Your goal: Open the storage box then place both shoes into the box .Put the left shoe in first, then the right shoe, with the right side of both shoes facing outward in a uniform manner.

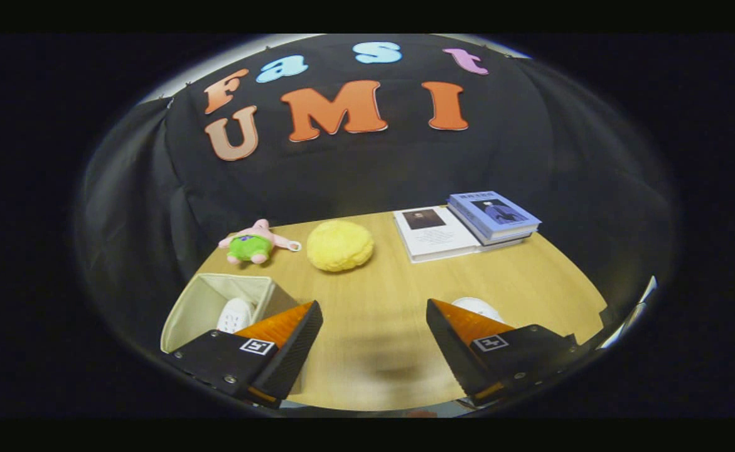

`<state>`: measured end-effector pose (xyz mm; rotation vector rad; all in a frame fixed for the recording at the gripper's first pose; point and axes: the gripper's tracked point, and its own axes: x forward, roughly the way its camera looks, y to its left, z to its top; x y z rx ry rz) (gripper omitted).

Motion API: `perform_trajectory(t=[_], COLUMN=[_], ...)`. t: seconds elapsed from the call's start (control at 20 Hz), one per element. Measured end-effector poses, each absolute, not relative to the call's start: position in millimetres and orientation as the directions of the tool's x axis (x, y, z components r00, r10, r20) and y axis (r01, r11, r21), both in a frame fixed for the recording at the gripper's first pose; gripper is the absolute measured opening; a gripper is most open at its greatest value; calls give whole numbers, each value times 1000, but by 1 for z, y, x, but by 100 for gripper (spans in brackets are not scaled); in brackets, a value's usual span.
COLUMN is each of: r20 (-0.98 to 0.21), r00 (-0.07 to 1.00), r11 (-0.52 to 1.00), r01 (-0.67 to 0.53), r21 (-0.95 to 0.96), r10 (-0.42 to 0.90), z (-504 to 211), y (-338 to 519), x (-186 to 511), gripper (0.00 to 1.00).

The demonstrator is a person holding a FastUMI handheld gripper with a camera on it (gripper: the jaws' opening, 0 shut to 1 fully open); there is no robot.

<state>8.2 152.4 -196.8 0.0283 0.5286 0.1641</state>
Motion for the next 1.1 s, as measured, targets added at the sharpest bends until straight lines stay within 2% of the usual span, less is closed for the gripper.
perform_trajectory(t=[0.5,0.75,0.95,1.05,1.1], r20=[-581,-663,-729,-755,-768], r00=[814,747,683,654,639], r11=[999,998,997,996,996], r01=[32,65,80,88,83], r21=[29,11,10,12,11], r10=[-9,-41,-47,-49,-44], z=[-238,-287,-329,-350,-357], y=[22,-13,-24,-20,-19], x=[10,2,-6,-1,-3], gripper=[99,99,92,85,78])
